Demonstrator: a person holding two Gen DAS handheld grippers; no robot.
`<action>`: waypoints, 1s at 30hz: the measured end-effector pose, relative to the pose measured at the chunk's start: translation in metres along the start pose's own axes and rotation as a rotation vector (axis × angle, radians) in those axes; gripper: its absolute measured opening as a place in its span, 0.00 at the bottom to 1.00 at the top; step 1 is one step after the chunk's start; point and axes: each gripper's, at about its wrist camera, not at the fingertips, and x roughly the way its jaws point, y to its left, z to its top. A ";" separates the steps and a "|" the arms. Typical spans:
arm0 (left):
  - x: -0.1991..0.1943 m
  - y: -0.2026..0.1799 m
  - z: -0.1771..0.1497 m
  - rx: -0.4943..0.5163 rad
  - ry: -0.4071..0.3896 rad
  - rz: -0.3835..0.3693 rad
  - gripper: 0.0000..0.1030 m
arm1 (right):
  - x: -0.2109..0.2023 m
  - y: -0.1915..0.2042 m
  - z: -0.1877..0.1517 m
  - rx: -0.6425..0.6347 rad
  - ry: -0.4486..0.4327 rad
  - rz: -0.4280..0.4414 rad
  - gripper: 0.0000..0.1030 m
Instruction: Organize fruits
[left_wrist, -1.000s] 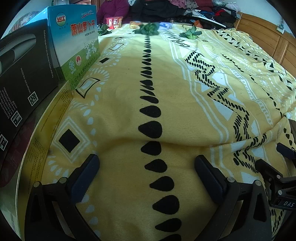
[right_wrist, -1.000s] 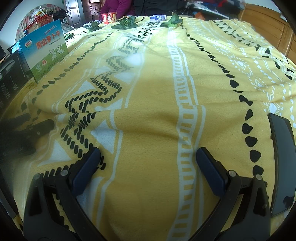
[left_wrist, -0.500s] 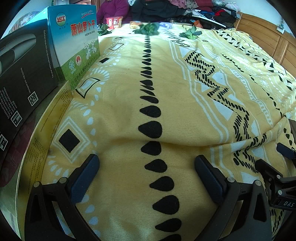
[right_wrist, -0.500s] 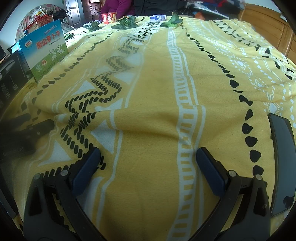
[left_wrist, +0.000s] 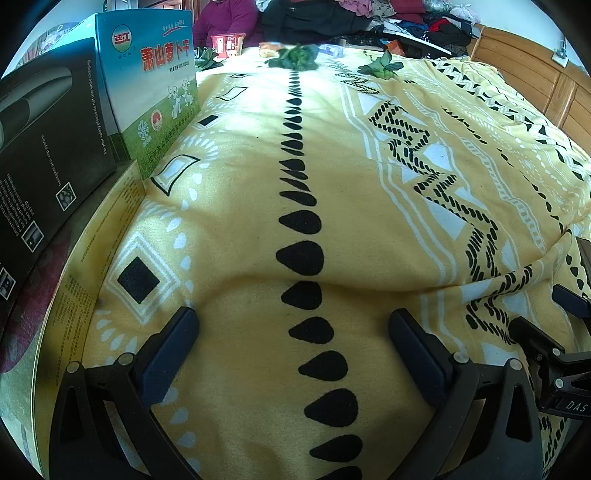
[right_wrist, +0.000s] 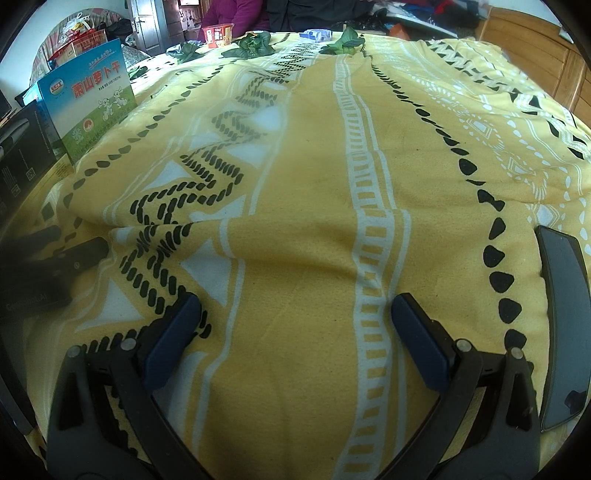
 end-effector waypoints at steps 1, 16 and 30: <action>0.000 0.000 0.000 0.000 0.000 0.000 1.00 | 0.000 0.000 0.000 0.000 0.000 0.000 1.00; 0.000 0.000 0.000 0.000 0.000 0.000 1.00 | 0.000 0.000 0.000 0.000 0.000 0.000 1.00; 0.004 0.004 0.002 -0.008 0.001 -0.013 1.00 | 0.000 -0.001 -0.001 -0.001 0.001 0.000 1.00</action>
